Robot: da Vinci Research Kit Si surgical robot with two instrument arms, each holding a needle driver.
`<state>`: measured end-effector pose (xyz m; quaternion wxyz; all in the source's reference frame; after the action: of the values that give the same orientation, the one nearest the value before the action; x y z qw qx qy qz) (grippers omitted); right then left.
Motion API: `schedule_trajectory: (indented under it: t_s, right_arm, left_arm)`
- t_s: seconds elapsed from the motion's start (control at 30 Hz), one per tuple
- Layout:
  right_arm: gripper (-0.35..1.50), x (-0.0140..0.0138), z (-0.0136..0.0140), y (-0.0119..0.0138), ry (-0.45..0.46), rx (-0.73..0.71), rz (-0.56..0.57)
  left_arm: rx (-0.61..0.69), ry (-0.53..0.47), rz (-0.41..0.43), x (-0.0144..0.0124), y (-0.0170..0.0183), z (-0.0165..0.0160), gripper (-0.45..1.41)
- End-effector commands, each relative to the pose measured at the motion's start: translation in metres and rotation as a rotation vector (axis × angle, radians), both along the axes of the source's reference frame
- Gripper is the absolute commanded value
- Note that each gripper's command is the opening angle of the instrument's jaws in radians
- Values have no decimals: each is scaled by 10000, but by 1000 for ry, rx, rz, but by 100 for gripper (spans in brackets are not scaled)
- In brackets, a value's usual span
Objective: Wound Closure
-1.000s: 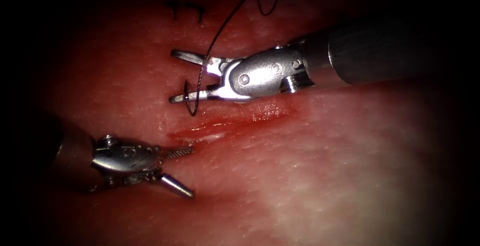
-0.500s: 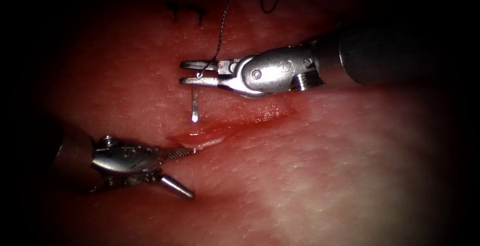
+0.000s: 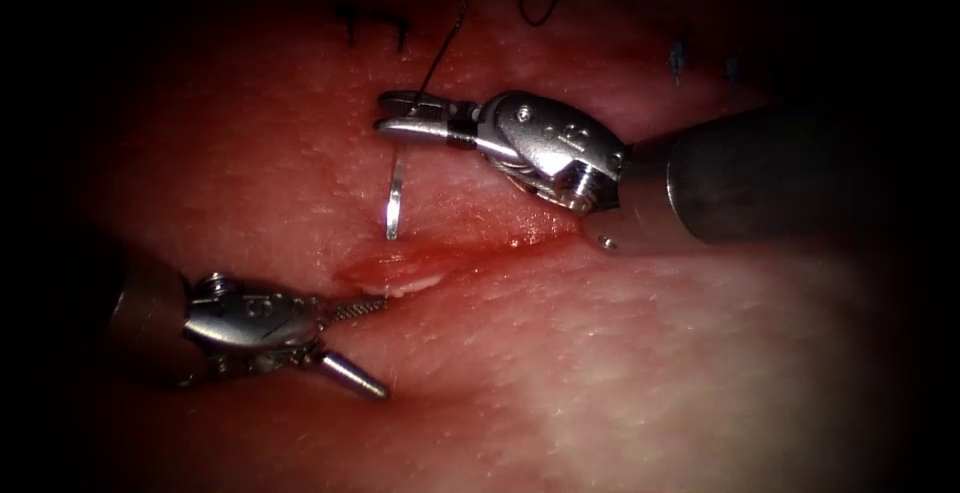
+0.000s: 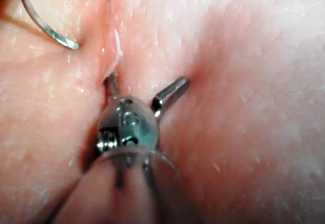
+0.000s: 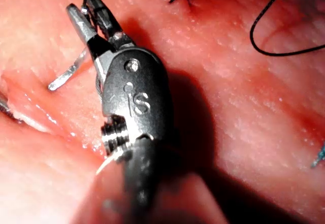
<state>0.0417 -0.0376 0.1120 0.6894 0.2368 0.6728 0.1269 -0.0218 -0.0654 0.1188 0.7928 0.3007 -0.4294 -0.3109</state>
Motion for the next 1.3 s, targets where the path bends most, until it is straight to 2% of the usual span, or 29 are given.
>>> schedule_trajectory:
  t_s: [0.03,0.07,0.1,0.13,0.27,0.5,0.6,0.63,0.7,0.8,0.97,1.3]
  right_arm:
    - [-35,13,10,-13,-5,88,-24]
    - [-35,14,13,-17,-16,161,-29]
    - [-35,14,13,-17,-16,161,-29]
    - [-35,15,15,-22,-30,274,-38]
    - [-35,17,14,-32,-39,415,-69]
    - [-35,17,2,-51,-19,437,-164]
    - [-35,13,-17,-63,8,429,-202]
    - [-35,13,-17,-63,8,429,-202]
    - [-35,9,-37,-69,63,374,-196]
    - [-35,12,-51,-76,75,370,-192]
    - [-35,18,-56,-82,72,374,-201]
    - [-35,19,-44,-88,-27,648,-263]
  left_arm:
    - [4,-1,2,-2,-12,3,74]
    - [4,-1,2,-2,-12,3,74]
    - [4,-1,2,-2,-12,3,74]
    - [5,-2,2,-1,-12,2,74]
    - [5,-2,2,-1,-12,1,74]
    - [5,-2,3,-1,-12,1,74]
    - [5,-3,4,0,-12,1,74]
    - [5,-3,4,0,-12,1,74]
    - [5,-4,5,2,-12,1,74]
    - [5,-4,6,2,-11,2,74]
    - [5,-4,6,2,-11,2,74]
    - [5,-5,7,4,-12,1,74]
